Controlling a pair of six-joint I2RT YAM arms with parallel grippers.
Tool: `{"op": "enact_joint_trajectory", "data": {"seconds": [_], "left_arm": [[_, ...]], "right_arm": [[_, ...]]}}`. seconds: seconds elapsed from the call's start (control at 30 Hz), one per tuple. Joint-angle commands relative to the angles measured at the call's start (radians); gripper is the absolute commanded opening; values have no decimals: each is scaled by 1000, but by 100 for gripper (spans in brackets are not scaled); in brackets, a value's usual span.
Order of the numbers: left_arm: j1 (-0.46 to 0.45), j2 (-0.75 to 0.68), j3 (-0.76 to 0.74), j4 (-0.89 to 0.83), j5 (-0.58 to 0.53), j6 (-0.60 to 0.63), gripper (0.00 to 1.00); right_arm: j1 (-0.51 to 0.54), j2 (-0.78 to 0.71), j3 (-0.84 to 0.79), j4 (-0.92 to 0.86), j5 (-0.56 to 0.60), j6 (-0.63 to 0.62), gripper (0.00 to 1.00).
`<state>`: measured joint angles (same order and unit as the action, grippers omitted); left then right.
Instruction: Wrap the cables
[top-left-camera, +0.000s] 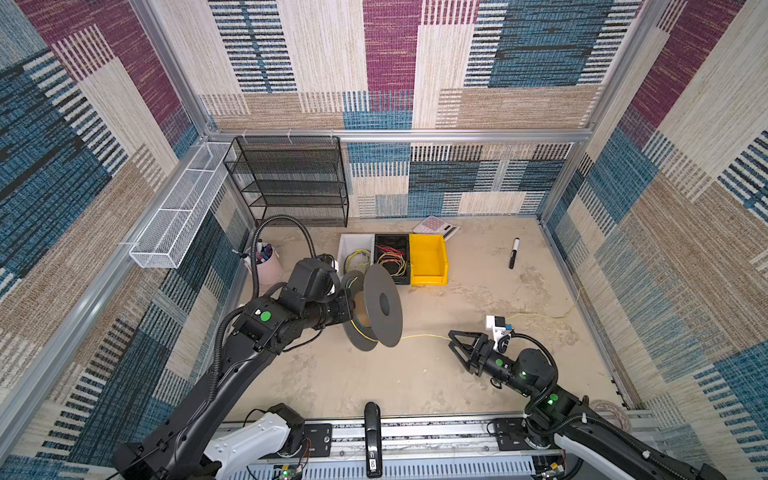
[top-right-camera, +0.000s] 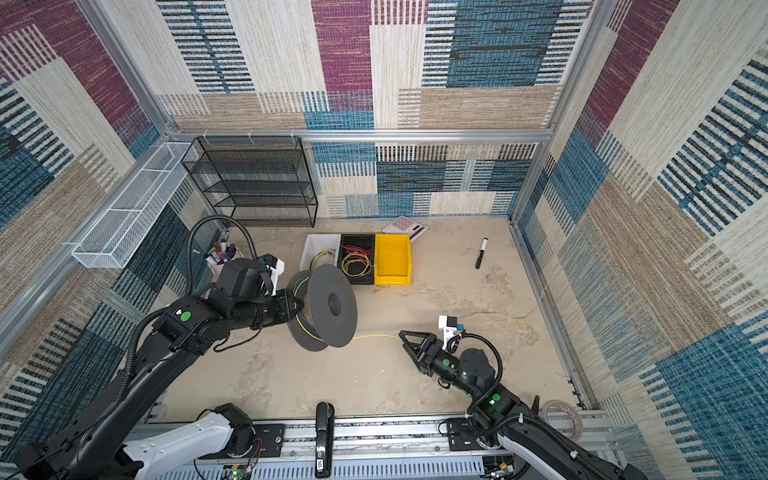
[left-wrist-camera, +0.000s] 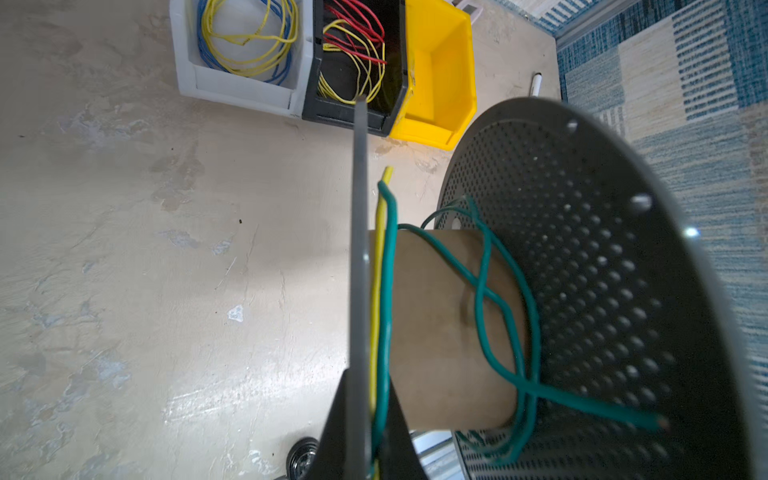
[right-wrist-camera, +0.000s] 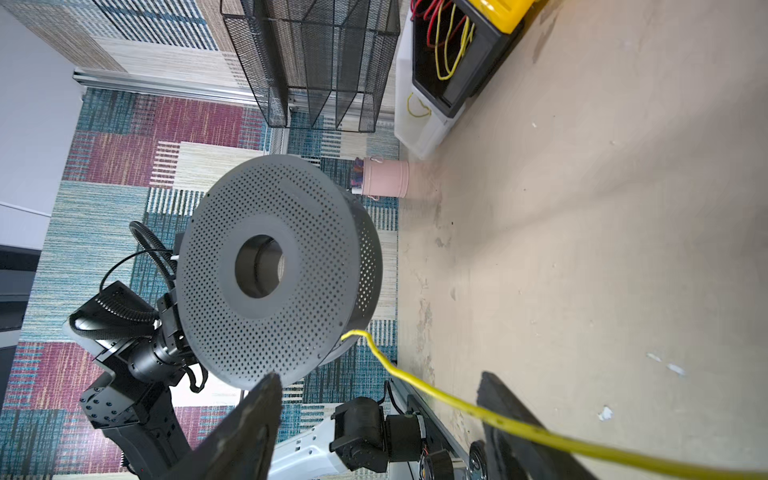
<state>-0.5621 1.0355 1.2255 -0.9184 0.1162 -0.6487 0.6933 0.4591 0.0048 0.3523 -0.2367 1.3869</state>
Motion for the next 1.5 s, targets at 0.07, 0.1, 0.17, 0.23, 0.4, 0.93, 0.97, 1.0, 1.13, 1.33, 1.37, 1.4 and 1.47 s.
{"op": "enact_joint_trajectory", "data": {"seconds": [0.07, 0.1, 0.17, 0.23, 0.4, 0.93, 0.97, 1.0, 1.13, 1.33, 1.37, 1.4, 1.47], "left_arm": [[2, -15, 13, 11, 149, 90, 0], [2, -18, 14, 8, 163, 98, 0], [2, -28, 5, 14, 184, 106, 0], [2, -37, -6, 32, 208, 108, 0], [10, -74, -27, 73, 269, 119, 0], [26, -160, -21, -50, 529, 302, 0], [25, -161, -21, -62, 551, 311, 0], [25, -158, -17, -77, 557, 322, 0], [25, -166, 1, -110, 423, 345, 0], [26, -94, 60, -95, 366, 332, 0], [25, -89, 64, -87, 340, 325, 0], [27, -85, 67, -79, 324, 317, 0], [29, -71, 76, -57, 313, 307, 0]], "right_arm": [[-5, 5, -23, 33, -5, -3, 64], [-6, 9, -14, 28, -4, -5, 60], [-7, 18, 0, 17, -7, -12, 51], [-9, 28, 11, 8, -6, -20, 41], [-18, 48, 35, -6, -8, -29, 20], [-133, 222, 446, -333, -57, -408, 0], [-133, 234, 473, -347, -50, -429, 0], [-135, 247, 500, -357, -48, -452, 0], [-137, 351, 641, -382, -176, -592, 0], [-136, 461, 792, -655, -384, -919, 49], [-136, 459, 788, -700, -395, -956, 50], [-136, 448, 769, -719, -415, -981, 51], [-136, 405, 708, -708, -480, -994, 55]]}}
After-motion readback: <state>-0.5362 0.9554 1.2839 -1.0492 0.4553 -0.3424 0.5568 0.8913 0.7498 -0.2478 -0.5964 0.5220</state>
